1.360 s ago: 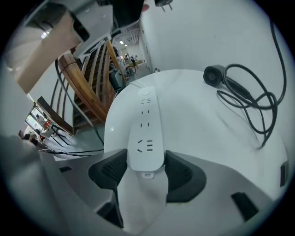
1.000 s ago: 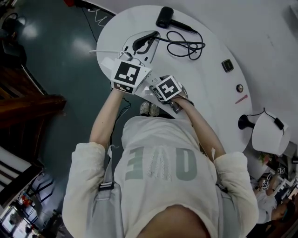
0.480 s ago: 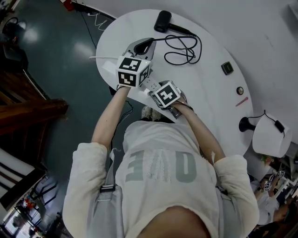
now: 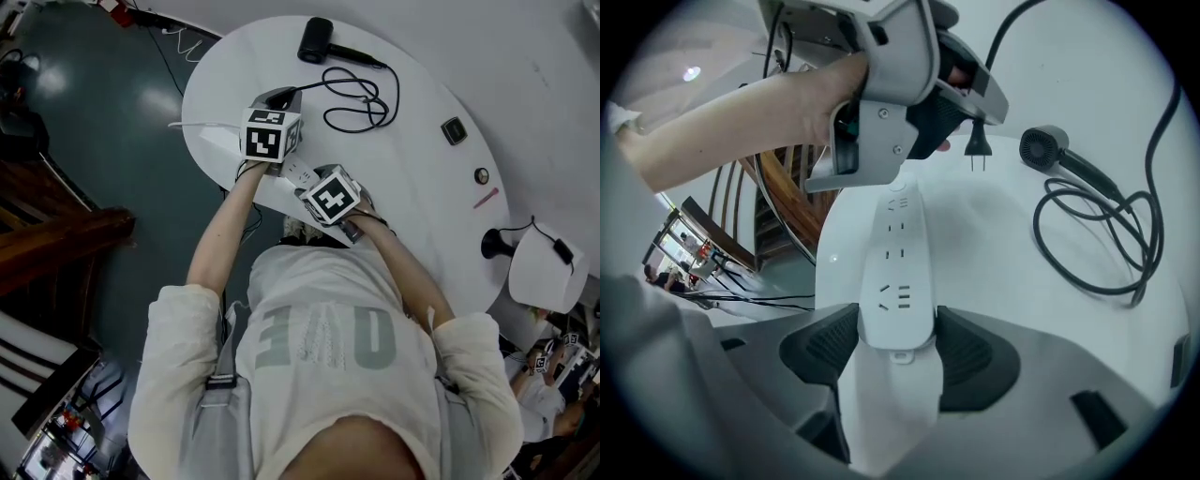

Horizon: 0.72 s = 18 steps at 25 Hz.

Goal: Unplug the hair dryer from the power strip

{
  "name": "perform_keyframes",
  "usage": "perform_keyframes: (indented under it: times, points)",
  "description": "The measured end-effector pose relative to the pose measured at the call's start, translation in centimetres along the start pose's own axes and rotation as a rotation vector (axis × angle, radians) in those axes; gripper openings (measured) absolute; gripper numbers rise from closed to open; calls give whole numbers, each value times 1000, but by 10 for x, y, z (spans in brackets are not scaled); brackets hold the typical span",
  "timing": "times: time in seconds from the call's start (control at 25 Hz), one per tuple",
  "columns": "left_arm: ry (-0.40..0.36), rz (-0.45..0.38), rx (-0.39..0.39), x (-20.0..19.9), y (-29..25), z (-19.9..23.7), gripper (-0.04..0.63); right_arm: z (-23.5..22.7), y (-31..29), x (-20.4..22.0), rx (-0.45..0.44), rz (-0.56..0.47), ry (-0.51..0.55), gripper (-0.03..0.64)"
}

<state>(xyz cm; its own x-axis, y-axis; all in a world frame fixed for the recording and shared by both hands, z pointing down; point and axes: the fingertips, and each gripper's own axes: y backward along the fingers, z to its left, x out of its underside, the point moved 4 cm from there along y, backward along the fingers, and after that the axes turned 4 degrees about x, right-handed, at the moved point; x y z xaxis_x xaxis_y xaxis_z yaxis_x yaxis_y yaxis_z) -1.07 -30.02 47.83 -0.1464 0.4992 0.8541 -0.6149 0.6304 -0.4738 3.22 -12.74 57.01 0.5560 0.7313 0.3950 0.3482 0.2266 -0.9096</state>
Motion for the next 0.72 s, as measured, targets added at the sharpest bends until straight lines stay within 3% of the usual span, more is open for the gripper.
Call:
perform_keyframes:
  times: [0.24, 0.72]
  points:
    - [113, 71, 5, 27, -10, 7, 17, 2, -3, -1, 4, -9, 9, 262]
    - [111, 85, 13, 32, -14, 3, 20, 2, -5, 1, 3, -9, 10, 262]
